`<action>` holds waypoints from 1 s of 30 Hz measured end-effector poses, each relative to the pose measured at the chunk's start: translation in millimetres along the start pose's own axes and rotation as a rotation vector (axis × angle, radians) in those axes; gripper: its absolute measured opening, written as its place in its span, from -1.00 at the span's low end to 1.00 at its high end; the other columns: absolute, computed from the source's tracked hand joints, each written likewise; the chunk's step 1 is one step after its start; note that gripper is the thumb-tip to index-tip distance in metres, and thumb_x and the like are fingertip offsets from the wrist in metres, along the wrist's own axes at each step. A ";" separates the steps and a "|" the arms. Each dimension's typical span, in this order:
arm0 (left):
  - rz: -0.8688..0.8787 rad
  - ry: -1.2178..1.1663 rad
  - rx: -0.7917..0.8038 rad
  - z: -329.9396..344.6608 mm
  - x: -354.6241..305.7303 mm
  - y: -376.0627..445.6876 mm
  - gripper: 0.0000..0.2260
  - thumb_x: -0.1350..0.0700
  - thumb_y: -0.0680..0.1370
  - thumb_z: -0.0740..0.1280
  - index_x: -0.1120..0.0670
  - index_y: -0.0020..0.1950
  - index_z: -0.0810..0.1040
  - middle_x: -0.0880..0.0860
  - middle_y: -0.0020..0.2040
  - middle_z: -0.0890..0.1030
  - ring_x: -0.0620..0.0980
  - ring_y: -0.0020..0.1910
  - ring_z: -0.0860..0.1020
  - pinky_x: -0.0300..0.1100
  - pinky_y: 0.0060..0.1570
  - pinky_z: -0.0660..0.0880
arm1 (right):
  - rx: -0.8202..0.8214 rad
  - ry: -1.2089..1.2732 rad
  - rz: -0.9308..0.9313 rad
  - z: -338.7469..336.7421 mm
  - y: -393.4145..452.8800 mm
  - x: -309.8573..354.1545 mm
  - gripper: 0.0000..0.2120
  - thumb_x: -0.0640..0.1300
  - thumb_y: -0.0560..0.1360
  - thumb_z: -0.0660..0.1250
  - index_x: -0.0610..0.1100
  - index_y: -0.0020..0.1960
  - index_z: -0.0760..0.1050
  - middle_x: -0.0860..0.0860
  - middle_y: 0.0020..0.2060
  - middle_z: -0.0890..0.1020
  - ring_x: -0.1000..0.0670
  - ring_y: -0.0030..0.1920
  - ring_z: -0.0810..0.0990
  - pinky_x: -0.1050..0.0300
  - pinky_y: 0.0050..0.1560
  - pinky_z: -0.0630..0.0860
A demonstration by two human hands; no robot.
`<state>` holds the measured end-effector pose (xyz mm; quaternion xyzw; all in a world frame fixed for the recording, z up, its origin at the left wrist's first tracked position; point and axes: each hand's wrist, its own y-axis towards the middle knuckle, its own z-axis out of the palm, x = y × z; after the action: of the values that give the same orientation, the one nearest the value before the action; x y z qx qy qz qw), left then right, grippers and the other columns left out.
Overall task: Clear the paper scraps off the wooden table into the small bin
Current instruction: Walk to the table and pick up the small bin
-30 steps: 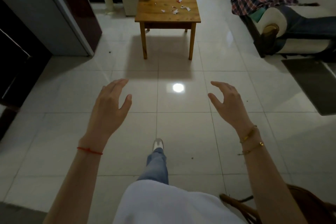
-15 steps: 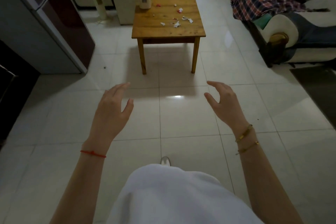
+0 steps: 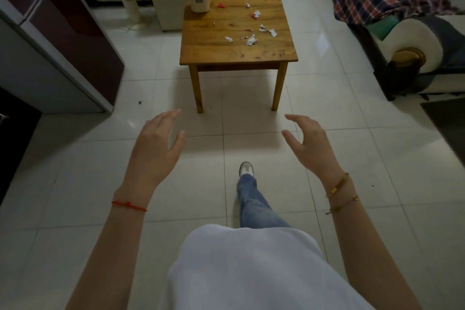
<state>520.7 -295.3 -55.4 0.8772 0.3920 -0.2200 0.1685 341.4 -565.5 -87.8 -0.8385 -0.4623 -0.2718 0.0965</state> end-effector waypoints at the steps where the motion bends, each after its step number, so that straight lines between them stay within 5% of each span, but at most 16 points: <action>1: -0.003 0.004 -0.004 4.0 1.7 20.5 -0.59 0.03 0.58 0.19 0.01 0.44 0.31 0.02 0.40 0.42 -0.05 0.40 0.35 0.07 0.41 0.29 | -0.003 0.002 -0.007 1.1 21.2 -4.0 -0.61 -0.06 0.55 0.28 -0.14 0.34 0.40 -0.08 0.25 0.54 -0.04 0.29 0.46 0.22 0.29 0.26; 16: -0.070 0.026 -0.094 30.4 8.8 332.4 -0.59 0.03 0.58 0.19 0.02 0.44 0.32 0.02 0.38 0.45 -0.04 0.36 0.39 0.03 0.38 0.34 | -0.039 0.050 -0.113 -16.6 372.4 -29.6 -0.66 -0.12 0.52 0.32 -0.13 0.28 0.45 -0.04 0.16 0.57 -0.01 0.19 0.48 0.27 0.20 0.31; 21: -0.106 0.038 -0.072 47.1 33.6 412.9 -0.58 0.01 0.58 0.19 0.00 0.44 0.32 0.01 0.38 0.44 -0.04 0.35 0.39 -0.17 0.30 0.32 | -0.017 0.093 -0.100 0.9 453.7 -39.7 -0.67 -0.13 0.53 0.31 -0.15 0.28 0.46 -0.05 0.18 0.57 -0.03 0.21 0.49 0.04 0.27 0.41; 30: -0.091 0.007 -0.017 64.8 89.8 592.8 -0.59 0.01 0.58 0.18 0.00 0.43 0.33 0.00 0.37 0.45 -0.05 0.34 0.39 -0.22 0.27 0.29 | 0.034 0.098 -0.042 55.5 619.5 -45.1 -0.65 -0.10 0.54 0.30 -0.15 0.30 0.44 -0.04 0.20 0.56 -0.01 0.25 0.48 0.16 0.25 0.37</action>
<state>1009.4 -647.5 -83.7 0.8576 0.4341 -0.2211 0.1646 855.3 -918.3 -103.2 -0.8125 -0.4791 -0.3066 0.1277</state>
